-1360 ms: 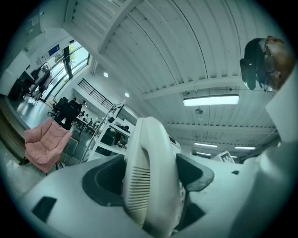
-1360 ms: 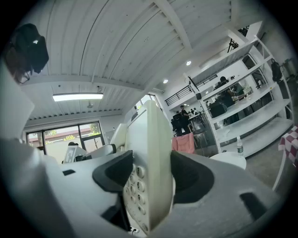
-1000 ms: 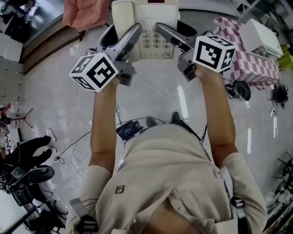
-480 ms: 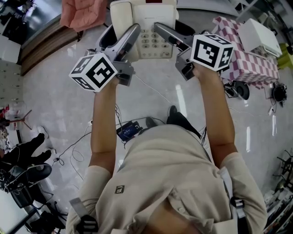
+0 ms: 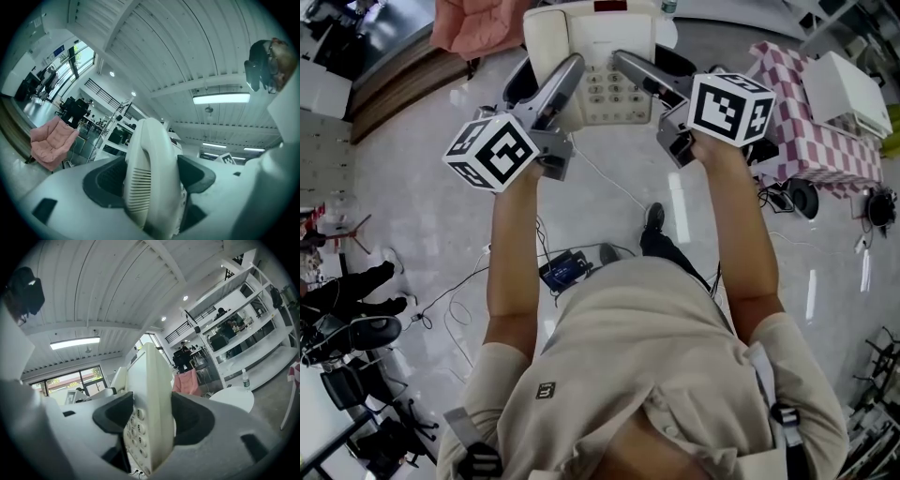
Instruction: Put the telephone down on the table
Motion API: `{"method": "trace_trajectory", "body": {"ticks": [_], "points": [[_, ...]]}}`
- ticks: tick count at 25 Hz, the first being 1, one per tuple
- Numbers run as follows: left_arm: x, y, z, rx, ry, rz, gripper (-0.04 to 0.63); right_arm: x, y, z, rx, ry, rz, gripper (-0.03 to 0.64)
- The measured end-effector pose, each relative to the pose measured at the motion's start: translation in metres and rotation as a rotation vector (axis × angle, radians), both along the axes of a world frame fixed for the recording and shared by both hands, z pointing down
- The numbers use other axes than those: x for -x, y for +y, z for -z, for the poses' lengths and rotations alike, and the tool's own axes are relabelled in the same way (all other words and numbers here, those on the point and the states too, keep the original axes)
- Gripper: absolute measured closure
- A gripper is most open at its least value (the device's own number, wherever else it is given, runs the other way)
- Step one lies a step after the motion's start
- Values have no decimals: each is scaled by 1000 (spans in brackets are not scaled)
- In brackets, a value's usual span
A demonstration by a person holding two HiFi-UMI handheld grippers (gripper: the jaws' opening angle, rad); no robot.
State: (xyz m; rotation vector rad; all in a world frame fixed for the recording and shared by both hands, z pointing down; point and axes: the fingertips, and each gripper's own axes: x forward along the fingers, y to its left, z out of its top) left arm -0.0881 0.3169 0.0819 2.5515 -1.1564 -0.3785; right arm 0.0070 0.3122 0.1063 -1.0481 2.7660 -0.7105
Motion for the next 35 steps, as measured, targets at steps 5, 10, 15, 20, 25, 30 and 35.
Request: {"method": "trace_trajectory", "body": {"ticks": [5, 10, 15, 20, 25, 30, 35], "points": [[-16, -27, 0, 3, -6, 30, 253, -16, -29, -1, 4, -6, 32, 377], [-35, -54, -2, 8, -6, 54, 253, -34, -59, -3, 9, -7, 57, 377], [-48, -78, -2, 11, -11, 74, 253, -47, -84, -4, 12, -12, 76, 377], [-62, -102, -5, 19, -16, 91, 253, -61, -110, -7, 20, -16, 94, 377], [-66, -104, -2, 12, -25, 112, 253, -64, -114, -5, 14, -23, 111, 379], [-90, -138, -14, 31, -38, 126, 253, -88, -149, -18, 37, -31, 122, 377], [-102, -164, -23, 51, -43, 121, 253, -100, -174, -27, 51, -39, 109, 377]]}}
